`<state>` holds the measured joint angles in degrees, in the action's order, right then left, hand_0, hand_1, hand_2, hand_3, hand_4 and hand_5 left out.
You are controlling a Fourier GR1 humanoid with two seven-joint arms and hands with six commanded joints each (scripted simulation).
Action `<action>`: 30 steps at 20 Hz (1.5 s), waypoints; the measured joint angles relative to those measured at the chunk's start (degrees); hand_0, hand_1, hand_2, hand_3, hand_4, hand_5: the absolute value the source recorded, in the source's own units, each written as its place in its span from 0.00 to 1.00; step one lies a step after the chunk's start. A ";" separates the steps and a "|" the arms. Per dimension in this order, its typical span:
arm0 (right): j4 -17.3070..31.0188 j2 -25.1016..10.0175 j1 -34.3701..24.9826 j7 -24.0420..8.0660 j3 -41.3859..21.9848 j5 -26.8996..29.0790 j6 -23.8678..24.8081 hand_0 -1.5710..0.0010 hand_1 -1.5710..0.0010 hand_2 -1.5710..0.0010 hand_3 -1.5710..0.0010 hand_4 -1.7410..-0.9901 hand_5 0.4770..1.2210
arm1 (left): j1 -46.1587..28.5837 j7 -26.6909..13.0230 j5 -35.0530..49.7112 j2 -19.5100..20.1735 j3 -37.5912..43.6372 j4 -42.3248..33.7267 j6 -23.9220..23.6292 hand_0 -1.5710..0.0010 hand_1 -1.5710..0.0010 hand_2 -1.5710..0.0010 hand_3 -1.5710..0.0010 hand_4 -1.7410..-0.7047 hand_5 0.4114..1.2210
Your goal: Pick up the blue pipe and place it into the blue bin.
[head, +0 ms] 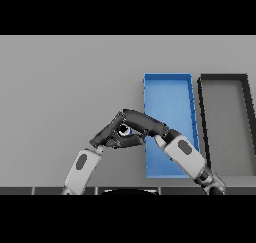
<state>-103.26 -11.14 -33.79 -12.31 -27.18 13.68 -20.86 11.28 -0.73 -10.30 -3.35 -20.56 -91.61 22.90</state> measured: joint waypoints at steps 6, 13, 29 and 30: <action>-1.31 1.57 0.32 -7.70 -0.56 -0.94 0.83 0.00 0.00 0.00 0.00 0.00 0.99 | -1.41 -1.44 -3.22 -0.26 1.31 -0.71 5.11 0.84 0.86 0.86 0.88 0.70 0.54; -1.78 5.23 1.71 -9.63 1.47 -1.68 -1.48 0.00 0.00 0.00 0.00 0.00 1.00 | -1.34 -3.99 -2.13 -1.07 2.44 -0.20 4.55 0.97 0.97 0.97 0.97 0.77 0.13; 6.32 0.48 -26.27 -20.18 26.15 16.29 8.80 0.00 0.00 0.00 0.00 0.00 1.00 | -2.25 -5.47 -2.19 0.10 2.16 -0.96 5.05 1.00 1.00 1.00 1.00 0.82 0.02; 8.96 -0.70 -27.62 -20.51 27.85 15.39 8.10 0.00 0.00 0.00 0.00 0.00 1.00 | -2.18 -5.63 -2.75 0.18 2.11 -1.11 4.61 1.00 1.00 1.00 1.00 0.82 0.02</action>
<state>-94.29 -11.84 -61.40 -32.81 0.67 29.08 -12.76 9.10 -6.36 -13.05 -3.17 -18.46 -92.72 27.51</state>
